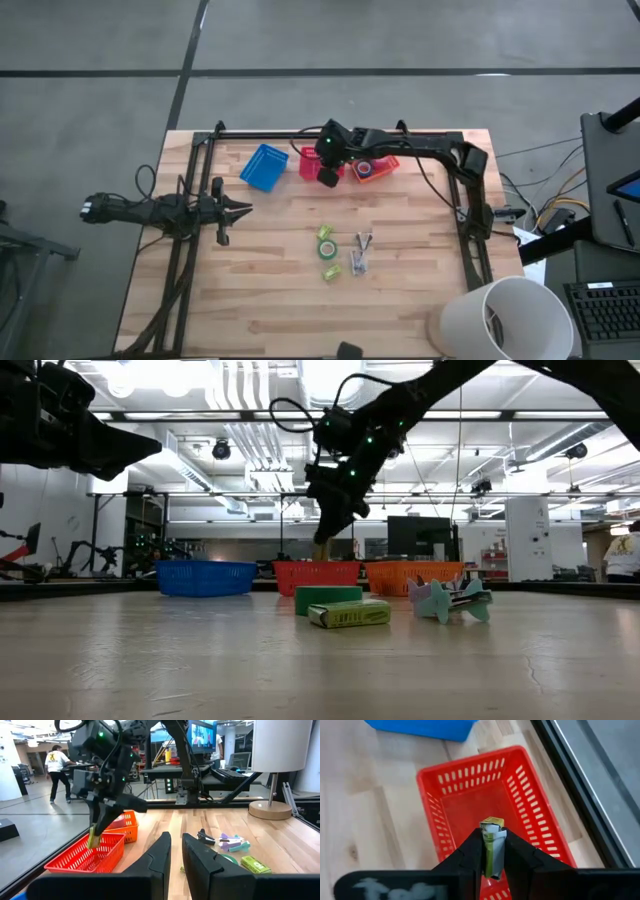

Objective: Pick and place Stapler, Stapler remover, tape
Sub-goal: Put the middle staple box into the red bin, then put the top staple box into the red bin, then put the staple box into the red bin

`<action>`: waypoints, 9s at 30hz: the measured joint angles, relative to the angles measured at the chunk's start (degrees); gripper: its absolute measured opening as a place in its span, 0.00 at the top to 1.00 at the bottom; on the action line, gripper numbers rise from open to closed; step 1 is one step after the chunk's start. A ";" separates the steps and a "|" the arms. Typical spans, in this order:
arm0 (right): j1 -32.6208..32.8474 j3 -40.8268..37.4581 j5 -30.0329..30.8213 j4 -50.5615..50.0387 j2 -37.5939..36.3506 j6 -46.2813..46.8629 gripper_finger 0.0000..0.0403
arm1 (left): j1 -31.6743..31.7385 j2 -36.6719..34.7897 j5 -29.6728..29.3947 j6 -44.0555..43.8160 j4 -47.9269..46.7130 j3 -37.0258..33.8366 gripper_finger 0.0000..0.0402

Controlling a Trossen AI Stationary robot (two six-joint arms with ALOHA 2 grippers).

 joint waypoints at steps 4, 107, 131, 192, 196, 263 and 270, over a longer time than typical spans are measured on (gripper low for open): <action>-0.69 0.00 0.42 0.35 1.13 1.15 0.85 | -0.01 0.00 0.01 -0.01 0.01 0.00 0.87; 6.73 12.81 13.02 -6.60 7.07 -25.23 0.73 | 0.00 -0.01 -0.01 -0.01 -0.01 0.00 0.87; 0.68 10.80 5.53 -5.11 8.14 -18.24 0.55 | 0.00 -0.02 0.01 0.00 0.01 -0.02 0.87; 38.46 -4.99 -7.78 -4.81 2.45 4.37 0.50 | 0.00 0.00 0.01 0.00 0.01 0.00 0.87; 38.28 -7.18 -8.02 -2.53 2.45 4.81 0.49 | -0.01 -0.02 -0.01 -0.01 0.00 0.00 0.87; 5.69 6.41 4.43 -1.71 0.75 -9.67 0.69 | -0.02 -0.01 0.00 -0.01 -0.01 0.00 0.87; 0.81 6.12 0.83 -0.12 2.20 -7.32 0.70 | -0.02 -0.02 0.01 -0.01 0.01 0.00 0.87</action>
